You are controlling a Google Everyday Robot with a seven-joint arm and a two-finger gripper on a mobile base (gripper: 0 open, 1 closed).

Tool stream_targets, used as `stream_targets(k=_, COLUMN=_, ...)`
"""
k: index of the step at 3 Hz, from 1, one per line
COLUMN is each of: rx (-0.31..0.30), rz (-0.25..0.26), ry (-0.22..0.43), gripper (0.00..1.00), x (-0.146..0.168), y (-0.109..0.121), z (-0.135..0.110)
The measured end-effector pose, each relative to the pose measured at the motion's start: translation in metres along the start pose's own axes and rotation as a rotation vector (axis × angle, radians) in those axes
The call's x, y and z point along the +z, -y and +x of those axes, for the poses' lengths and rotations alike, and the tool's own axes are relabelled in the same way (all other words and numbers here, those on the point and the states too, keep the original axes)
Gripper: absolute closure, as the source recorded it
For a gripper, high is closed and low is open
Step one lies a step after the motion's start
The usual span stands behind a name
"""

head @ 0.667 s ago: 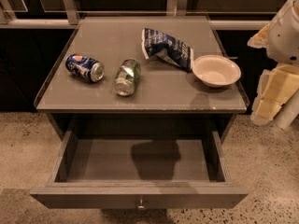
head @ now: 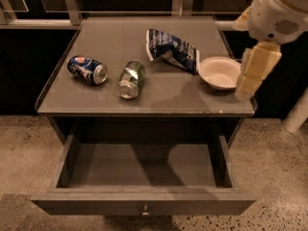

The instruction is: Place blue chip bag into top drawer

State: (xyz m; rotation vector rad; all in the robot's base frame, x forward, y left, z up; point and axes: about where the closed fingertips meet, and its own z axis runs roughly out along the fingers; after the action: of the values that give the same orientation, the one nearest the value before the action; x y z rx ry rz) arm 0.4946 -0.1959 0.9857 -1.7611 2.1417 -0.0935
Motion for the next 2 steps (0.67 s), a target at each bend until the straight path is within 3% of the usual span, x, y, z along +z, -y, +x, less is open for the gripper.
stream_targets(k=1, rx=-0.058, rz=0.019, ry=0.065, gripper=0.0, x=0.028, y=0.053, z=-0.052)
stream_targets(k=2, rx=-0.069, rz=0.026, ry=0.082, gripper=0.0, x=0.029, y=0.059, z=-0.063)
